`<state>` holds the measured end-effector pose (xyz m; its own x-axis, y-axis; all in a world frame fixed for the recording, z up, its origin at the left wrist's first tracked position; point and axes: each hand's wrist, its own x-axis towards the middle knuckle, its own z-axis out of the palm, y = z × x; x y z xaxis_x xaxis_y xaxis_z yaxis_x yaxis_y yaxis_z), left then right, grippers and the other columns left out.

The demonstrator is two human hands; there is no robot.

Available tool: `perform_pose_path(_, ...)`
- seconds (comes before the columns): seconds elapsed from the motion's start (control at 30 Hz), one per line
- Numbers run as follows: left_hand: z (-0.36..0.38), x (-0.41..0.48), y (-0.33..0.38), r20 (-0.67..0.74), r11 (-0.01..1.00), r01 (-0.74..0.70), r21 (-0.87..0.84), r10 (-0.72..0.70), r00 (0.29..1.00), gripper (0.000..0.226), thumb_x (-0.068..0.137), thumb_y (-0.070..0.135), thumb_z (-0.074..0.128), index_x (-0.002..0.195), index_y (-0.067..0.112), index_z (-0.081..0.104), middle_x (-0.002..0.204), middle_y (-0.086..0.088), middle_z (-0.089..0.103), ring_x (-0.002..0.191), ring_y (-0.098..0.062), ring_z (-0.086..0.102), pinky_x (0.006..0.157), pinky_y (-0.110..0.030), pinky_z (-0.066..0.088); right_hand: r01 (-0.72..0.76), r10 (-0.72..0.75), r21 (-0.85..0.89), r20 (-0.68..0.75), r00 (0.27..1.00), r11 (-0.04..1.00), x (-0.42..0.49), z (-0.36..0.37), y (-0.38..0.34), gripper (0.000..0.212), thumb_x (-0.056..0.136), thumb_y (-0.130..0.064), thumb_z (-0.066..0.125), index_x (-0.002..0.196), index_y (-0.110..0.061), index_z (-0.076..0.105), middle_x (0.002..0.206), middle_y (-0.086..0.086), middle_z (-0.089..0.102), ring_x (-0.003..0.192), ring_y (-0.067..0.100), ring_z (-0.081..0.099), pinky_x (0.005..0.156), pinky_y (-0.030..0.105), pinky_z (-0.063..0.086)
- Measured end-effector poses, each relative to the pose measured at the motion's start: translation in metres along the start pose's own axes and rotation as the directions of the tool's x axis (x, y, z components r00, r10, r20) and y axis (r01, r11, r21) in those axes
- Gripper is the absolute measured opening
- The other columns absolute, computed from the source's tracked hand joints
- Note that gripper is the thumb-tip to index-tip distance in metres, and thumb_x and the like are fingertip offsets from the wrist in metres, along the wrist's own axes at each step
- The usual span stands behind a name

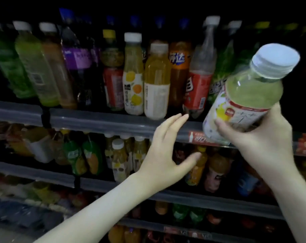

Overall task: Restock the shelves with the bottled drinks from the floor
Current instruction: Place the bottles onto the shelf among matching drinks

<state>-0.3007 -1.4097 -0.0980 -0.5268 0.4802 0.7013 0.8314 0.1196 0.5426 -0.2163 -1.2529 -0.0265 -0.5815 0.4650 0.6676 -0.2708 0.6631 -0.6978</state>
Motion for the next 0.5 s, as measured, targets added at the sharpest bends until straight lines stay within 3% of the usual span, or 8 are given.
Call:
perform_pose_path(0.07, -0.002, -0.016, 0.008, 0.178, 0.968, 0.186, -0.17, -0.156, 0.972, 0.082, 0.082, 0.043, 0.07, 0.143, 0.048, 0.016, 0.152, 0.019, 0.026, 0.141, 0.003, 0.022, 0.114, -0.021, 0.026, -0.099, 0.086, 0.069, 0.176, 0.981, 0.993, -0.028, 0.007, -0.004, 0.053, 0.056, -0.025, 0.087, 0.098, -0.033, 0.056, 0.081, -0.038, 0.063, 0.084, -0.023, 0.057, 0.07, -0.002, 0.041)
perform_pose_path(0.13, -0.005, -0.038, 0.005, 0.333, 0.858, 0.414, -0.305, -0.311, 0.89, 0.086, 0.078, 0.034, 0.077, 0.142, 0.047, 0.022, 0.14, 0.024, 0.045, 0.128, 0.008, 0.041, 0.105, -0.021, 0.04, -0.198, 0.16, 0.071, 0.361, 0.919, 0.978, -0.059, 0.023, 0.006, 0.055, 0.054, -0.018, 0.09, 0.094, -0.036, 0.057, 0.082, -0.041, 0.063, 0.08, -0.019, 0.061, 0.066, 0.002, 0.045)
perform_pose_path(0.2, -0.01, -0.063, -0.003, 0.383, 0.773, 0.581, -0.254, -0.471, 0.795, 0.082, 0.072, 0.026, 0.083, 0.136, 0.039, 0.033, 0.121, 0.019, 0.063, 0.109, 0.008, 0.057, 0.094, -0.024, 0.05, -0.299, 0.23, 0.044, 0.536, 0.812, 0.953, -0.087, 0.043, 0.019, 0.056, 0.055, -0.019, 0.09, 0.098, -0.036, 0.058, 0.086, -0.036, 0.066, 0.081, -0.015, 0.062, 0.065, 0.002, 0.045)
perform_pose_path(0.27, -0.015, -0.099, -0.015, 0.345, 0.683, 0.712, -0.163, -0.637, 0.69, 0.074, 0.065, 0.027, 0.084, 0.126, 0.035, 0.044, 0.109, 0.018, 0.068, 0.1, 0.008, 0.062, 0.091, -0.029, 0.053, -0.402, 0.288, -0.001, 0.699, 0.654, 0.916, -0.109, 0.066, 0.035, 0.051, 0.06, -0.023, 0.087, 0.102, -0.033, 0.059, 0.089, -0.027, 0.07, 0.082, -0.013, 0.063, 0.067, 0.004, 0.045)
perform_pose_path(0.33, -0.025, -0.138, -0.028, 0.342, 0.526, 0.834, -0.168, -0.762, 0.55, 0.07, 0.057, 0.036, 0.082, 0.12, 0.035, 0.05, 0.106, 0.015, 0.07, 0.098, 0.002, 0.065, 0.091, -0.034, 0.054, -0.496, 0.32, -0.05, 0.82, 0.475, 0.867, -0.125, 0.093, 0.047, 0.04, 0.071, -0.027, 0.081, 0.106, -0.031, 0.062, 0.095, -0.02, 0.072, 0.088, -0.008, 0.065, 0.074, 0.01, 0.048)
perform_pose_path(0.43, -0.046, -0.19, -0.035, 0.389, 0.31, 0.915, -0.259, -0.833, 0.393, 0.07, 0.058, 0.037, 0.082, 0.121, 0.024, 0.052, 0.107, 0.003, 0.071, 0.099, -0.014, 0.068, 0.091, -0.042, 0.054, -0.64, 0.305, -0.088, 0.922, 0.237, 0.763, -0.152, 0.136, 0.058, 0.035, 0.083, -0.029, 0.074, 0.114, -0.019, 0.063, 0.106, -0.007, 0.073, 0.101, 0.008, 0.068, 0.087, 0.025, 0.054)
perform_pose_path(0.5, -0.067, -0.218, -0.038, 0.408, 0.204, 0.929, -0.31, -0.853, 0.324, 0.065, 0.066, 0.028, 0.081, 0.122, 0.015, 0.052, 0.108, -0.002, 0.07, 0.098, -0.017, 0.067, 0.087, -0.037, 0.055, -0.713, 0.263, -0.13, 0.961, 0.079, 0.689, -0.174, 0.168, 0.056, 0.044, 0.081, -0.037, 0.069, 0.118, -0.013, 0.061, 0.11, 0.002, 0.072, 0.104, 0.019, 0.068, 0.091, 0.034, 0.054)
